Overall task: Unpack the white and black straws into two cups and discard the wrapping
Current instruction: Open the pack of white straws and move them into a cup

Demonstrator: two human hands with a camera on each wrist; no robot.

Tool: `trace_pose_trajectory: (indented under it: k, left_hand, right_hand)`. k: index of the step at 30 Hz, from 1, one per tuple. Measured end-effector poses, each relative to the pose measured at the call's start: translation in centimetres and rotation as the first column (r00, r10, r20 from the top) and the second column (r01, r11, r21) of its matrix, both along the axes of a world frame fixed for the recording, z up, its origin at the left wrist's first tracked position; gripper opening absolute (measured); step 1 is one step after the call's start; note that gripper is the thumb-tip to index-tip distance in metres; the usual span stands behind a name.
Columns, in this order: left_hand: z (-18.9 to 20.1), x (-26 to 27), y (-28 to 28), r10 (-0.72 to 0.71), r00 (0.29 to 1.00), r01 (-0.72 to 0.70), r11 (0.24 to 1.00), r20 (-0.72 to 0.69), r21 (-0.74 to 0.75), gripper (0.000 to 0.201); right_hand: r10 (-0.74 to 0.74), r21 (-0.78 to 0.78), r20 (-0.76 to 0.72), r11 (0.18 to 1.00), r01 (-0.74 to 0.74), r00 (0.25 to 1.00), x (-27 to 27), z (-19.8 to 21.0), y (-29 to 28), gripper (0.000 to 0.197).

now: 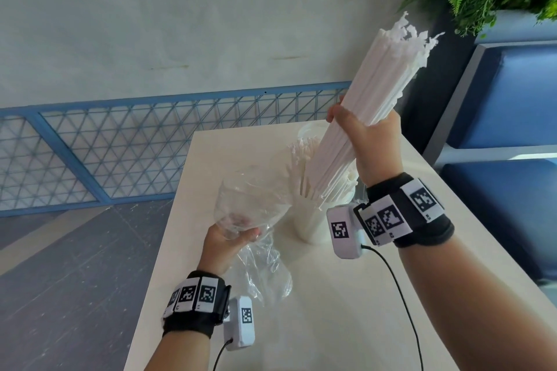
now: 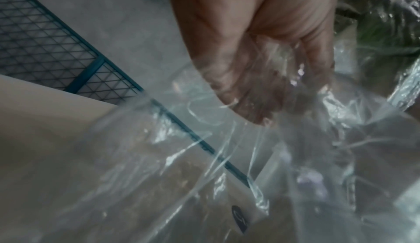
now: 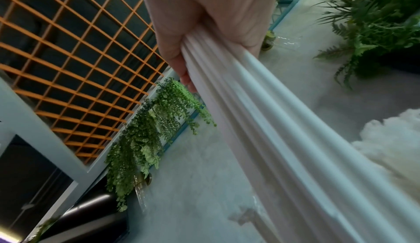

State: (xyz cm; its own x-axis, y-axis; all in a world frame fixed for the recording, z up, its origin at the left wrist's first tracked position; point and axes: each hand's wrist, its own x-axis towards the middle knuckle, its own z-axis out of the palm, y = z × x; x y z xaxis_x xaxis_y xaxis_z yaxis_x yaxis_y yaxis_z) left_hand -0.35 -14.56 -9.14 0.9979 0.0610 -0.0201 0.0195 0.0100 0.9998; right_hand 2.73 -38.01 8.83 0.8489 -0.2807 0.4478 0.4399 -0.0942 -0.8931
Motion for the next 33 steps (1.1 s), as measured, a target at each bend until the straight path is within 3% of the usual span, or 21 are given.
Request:
trace_pose_trajectory:
  k: [7, 13, 18, 21, 26, 33]
  left_hand:
    - [0.2, -0.2, 0.0, -0.026, 0.999, 0.029, 0.998, 0.045, -0.063, 0.052]
    - [0.4, 0.2, -0.8, -0.069, 0.995, 0.075, 0.992, 0.071, -0.099, 0.055]
    - [0.7, 0.1, -1.3, -0.041, 0.996, 0.056, 0.977, 0.077, -0.206, 0.071]
    - [0.6, 0.0, -1.3, -0.053, 0.995, 0.072, 0.97, 0.09, -0.232, 0.07]
    - [0.2, -0.2, -1.2, -0.051, 0.994, 0.073, 0.964, 0.093, -0.256, 0.069]
    - [0.5, -0.3, -2.4, -0.019, 0.994, 0.043, 0.974, 0.11, -0.22, 0.067]
  right_hand:
    - [-0.035, -0.021, 0.047, 0.999, 0.036, 0.998, 0.6, 0.3, 0.7, 0.027]
    - [0.018, -0.167, -0.215, 0.984, -0.055, 0.976, 0.9, -4.0, 2.0, 0.027]
    - [-0.024, -0.211, -0.407, 0.975, -0.069, 0.913, 1.8, -7.2, 2.6, 0.047]
    - [-0.045, -0.234, -0.409, 0.97, -0.057, 0.911, 2.3, -6.8, 2.6, 0.05]
    - [-0.08, -0.259, -0.249, 0.966, 0.013, 0.965, 2.0, -4.8, 2.6, 0.052]
    - [-0.062, -0.349, -0.467, 0.929, -0.119, 0.882, 2.1, -6.1, 2.9, 0.06]
